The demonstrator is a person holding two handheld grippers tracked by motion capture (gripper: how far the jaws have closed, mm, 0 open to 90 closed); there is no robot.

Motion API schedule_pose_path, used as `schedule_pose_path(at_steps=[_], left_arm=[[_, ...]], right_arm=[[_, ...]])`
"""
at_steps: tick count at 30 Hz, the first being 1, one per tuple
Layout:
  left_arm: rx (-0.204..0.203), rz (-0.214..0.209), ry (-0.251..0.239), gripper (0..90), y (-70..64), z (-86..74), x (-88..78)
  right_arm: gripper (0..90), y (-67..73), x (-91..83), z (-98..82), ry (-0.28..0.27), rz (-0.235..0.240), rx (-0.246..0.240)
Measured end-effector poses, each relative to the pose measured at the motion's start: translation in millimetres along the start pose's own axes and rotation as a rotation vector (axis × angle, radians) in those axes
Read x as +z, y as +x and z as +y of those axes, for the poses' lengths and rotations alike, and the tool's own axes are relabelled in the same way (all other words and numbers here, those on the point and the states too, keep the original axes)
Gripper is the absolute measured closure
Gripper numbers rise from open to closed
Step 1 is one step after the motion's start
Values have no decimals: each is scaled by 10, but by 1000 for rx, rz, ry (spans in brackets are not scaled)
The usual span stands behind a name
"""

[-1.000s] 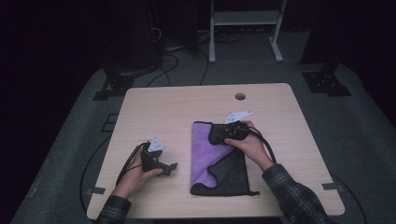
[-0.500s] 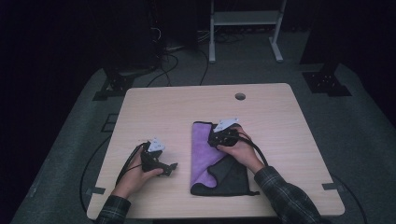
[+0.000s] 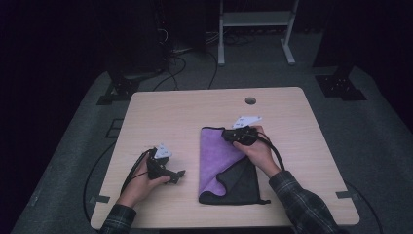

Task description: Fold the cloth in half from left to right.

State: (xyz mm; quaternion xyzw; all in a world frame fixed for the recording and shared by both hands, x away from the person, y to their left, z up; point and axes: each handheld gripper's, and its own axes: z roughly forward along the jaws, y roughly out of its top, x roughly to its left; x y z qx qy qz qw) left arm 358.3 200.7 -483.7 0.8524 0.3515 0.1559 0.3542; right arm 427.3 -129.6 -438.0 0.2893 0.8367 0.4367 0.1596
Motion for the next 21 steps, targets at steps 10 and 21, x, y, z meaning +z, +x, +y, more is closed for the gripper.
schedule_pose_path(at_steps=[10, 21], left_arm=[[3, 1, 0, 0, 2, 0, -1], [0, 0, 1, 0, 0, 0, -1]], right_arm=[[852, -329, -231, -13, -53, -71, 84], [852, -620, -145, -157, -1, -159, 151]])
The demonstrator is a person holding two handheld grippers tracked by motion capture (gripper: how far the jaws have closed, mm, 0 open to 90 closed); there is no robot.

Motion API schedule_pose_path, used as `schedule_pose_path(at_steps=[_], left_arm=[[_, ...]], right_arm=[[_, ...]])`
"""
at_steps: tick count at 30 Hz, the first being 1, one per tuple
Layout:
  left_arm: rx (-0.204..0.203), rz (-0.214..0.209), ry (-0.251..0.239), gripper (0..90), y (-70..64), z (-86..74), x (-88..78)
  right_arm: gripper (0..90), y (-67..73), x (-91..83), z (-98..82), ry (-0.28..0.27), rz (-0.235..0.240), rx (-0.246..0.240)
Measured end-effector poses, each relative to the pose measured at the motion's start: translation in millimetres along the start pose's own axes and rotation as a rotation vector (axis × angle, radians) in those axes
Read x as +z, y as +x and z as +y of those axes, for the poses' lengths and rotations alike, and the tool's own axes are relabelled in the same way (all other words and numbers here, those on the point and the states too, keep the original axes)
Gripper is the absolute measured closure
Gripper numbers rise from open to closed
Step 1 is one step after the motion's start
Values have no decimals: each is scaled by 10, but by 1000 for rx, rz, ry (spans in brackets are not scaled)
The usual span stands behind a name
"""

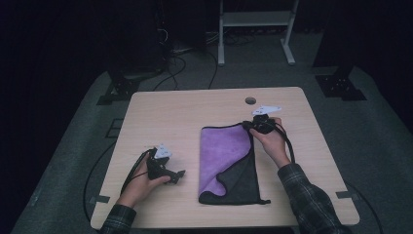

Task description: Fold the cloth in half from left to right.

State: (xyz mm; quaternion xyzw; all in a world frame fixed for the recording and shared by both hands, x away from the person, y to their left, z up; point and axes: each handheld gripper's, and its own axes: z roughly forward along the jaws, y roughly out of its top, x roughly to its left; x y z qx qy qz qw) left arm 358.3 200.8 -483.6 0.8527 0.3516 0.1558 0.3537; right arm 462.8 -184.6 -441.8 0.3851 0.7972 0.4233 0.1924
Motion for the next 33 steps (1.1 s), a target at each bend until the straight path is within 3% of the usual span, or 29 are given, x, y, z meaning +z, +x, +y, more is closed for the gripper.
schedule_pose_path(at_steps=[9, 12, 14, 17, 23, 33], left_arm=[[0, 0, 0, 0, 0, 0, 0], [1, 0, 0, 0, 0, 0, 0], [0, 0, 0, 0, 0, 0, 0], [1, 0, 0, 0, 1, 0, 0], [0, 0, 0, 0, 0, -1, 0], [0, 0, -1, 0, 0, -1, 0]], right_arm=[[840, -170, 145, -180, 76, -54, -1], [758, -204, 213, -232, 117, -90, -20], [713, -240, 226, -258, 109, -85, 16], [667, -282, 150, -223, 75, -98, 31], [627, -268, -67, -122, 24, -46, 33], [609, -32, -384, -124, -2, 31, 6]])
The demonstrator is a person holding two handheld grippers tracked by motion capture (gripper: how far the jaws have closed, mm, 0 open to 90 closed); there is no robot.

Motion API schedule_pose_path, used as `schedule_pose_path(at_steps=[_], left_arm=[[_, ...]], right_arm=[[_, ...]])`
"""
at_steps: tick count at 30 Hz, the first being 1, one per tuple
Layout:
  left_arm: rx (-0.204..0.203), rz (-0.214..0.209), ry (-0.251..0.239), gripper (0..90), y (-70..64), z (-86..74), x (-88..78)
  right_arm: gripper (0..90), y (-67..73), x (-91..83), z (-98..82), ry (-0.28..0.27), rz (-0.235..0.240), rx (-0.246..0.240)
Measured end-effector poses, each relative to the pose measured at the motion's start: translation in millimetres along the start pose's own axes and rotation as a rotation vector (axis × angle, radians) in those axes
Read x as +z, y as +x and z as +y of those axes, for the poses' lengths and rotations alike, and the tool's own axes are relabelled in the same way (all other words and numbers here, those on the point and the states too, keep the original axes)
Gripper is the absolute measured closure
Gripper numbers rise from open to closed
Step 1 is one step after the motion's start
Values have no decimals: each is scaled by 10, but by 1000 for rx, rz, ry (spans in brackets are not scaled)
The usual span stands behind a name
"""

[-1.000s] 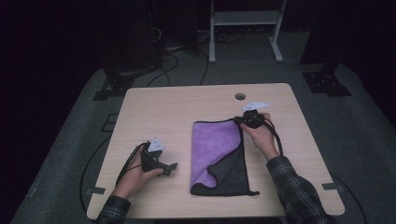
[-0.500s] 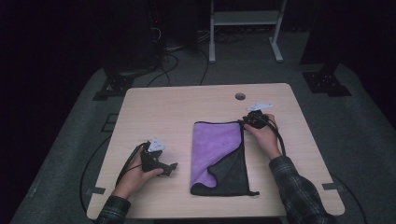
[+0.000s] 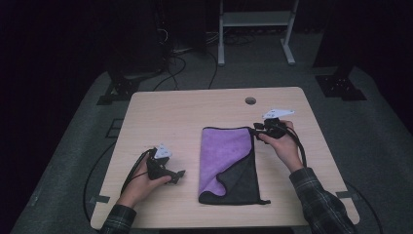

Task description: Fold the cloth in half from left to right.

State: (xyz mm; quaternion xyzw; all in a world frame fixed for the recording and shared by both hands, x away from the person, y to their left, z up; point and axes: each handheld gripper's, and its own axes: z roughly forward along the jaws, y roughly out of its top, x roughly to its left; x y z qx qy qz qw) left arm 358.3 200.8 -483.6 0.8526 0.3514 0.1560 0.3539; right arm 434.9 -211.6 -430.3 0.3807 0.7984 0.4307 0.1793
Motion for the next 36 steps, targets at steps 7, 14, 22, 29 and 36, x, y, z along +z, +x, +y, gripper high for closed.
schedule_pose_path(at_steps=[7, 14, 22, 29, 36], left_arm=[[0, 0, 0, 0, 0, 0, 0], [0, 0, 0, 0, 0, 0, 0], [0, 0, 0, 0, 0, 1, 0], [0, 0, 1, 0, 0, 0, 0], [3, 0, 0, 0, 2, 1, 0]], right_arm=[[606, 201, -175, -57, -13, 46, -43], [602, 468, -286, -199, -3, 121, -85], [588, 860, -262, -321, 14, 264, -110], [479, 1210, -70, -376, 65, 356, -173], [438, 1370, 83, -422, 100, 387, -207]])
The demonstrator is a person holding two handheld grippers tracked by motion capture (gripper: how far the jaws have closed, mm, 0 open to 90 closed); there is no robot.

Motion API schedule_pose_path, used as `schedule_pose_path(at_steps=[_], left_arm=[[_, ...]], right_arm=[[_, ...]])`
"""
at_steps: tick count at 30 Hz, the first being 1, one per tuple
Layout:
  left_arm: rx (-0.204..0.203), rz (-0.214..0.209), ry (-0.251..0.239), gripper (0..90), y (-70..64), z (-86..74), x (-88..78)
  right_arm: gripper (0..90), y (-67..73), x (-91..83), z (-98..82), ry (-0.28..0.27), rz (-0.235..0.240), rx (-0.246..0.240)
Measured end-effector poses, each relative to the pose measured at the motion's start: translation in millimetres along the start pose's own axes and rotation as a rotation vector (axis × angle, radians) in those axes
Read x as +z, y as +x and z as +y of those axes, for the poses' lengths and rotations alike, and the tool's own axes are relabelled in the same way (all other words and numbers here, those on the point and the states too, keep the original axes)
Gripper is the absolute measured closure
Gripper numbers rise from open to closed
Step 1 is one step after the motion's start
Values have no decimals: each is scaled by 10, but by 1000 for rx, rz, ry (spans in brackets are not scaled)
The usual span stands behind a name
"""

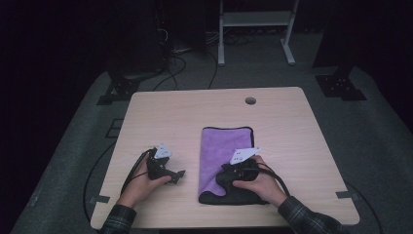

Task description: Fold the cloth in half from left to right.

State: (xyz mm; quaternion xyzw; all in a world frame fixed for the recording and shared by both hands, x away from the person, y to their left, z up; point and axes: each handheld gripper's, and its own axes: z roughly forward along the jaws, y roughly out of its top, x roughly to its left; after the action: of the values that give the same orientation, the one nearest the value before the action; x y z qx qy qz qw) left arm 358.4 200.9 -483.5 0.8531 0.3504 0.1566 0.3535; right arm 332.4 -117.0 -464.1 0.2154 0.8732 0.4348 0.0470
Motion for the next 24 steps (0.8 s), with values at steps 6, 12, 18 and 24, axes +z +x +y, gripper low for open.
schedule_pose_path(at_steps=[6, 12, 18, 24], left_arm=[[1, 0, 0, 0, 0, 0, 0], [0, 0, 0, 0, 0, 0, 0], [0, 0, 0, 0, 0, 0, 0], [-3, 0, 0, 0, -2, -1, 0]], right_arm=[[443, 60, 112, -43, 50, -14, -36], [723, 70, 98, -47, 59, -70, -72], [822, 42, -48, -17, 3, -37, -35], [822, 80, -386, -42, -73, -29, 17]])
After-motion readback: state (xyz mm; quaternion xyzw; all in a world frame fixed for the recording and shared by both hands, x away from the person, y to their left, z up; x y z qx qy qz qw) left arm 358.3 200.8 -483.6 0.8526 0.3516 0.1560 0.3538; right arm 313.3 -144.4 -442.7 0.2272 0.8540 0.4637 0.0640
